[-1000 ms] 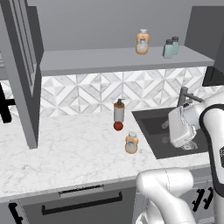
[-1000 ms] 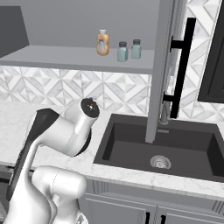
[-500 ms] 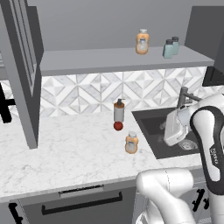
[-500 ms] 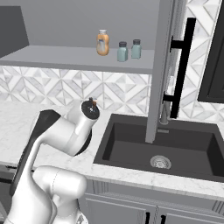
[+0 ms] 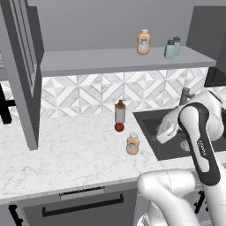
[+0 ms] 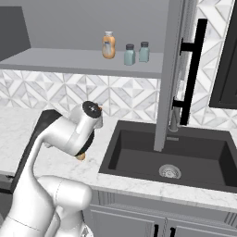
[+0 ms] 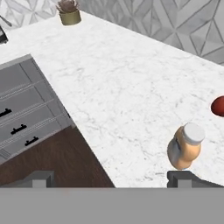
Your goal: Put the shaker and condiment bottle from the counter next to their counterparts in the cabinet.
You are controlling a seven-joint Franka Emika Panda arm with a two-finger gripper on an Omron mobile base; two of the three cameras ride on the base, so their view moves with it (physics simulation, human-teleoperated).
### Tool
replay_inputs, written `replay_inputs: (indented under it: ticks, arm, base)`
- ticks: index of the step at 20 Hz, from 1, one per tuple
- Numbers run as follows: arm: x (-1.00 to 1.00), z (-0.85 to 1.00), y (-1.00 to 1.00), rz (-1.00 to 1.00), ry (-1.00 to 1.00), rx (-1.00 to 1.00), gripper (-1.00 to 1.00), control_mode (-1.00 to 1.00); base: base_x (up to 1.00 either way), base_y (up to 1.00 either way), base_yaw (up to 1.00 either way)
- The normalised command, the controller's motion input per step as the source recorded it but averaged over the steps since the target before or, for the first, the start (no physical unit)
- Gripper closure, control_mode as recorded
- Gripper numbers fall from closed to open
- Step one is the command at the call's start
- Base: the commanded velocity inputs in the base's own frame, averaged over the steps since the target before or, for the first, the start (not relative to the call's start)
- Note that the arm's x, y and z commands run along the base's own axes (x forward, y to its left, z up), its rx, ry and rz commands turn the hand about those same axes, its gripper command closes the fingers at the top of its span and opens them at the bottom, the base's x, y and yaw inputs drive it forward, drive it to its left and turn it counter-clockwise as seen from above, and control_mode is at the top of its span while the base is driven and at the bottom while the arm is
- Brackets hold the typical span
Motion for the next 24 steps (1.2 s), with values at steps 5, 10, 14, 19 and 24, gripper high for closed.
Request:
replay_inputs:
  ticks: [5,10,14,19,24]
  arm:
    - [0.36,0.0,0.0,0.0,0.17,-0.1,-1.0,-1.0]
    - [0.23,0.0,0.07,0.0,0.06,-0.05,-1.0,-1.0]
    - [0.03,-0.15,0.12,0.0,0.0,-0.04,-1.0,-1.0]
    - [0.02,-0.37,0.12,-0.01,0.0,-0.09,-1.0,-1.0]
    - [0.2,-0.33,0.01,0.0,-0.01,-0.1,-1.0,-1.0]
  base:
    - [0.0,0.0,0.0]
    - [0.0,0.0,0.0]
    - [0.0,0.0,0.0]
    - [0.0,0.0,0.0]
    - [0.0,0.0,0.0]
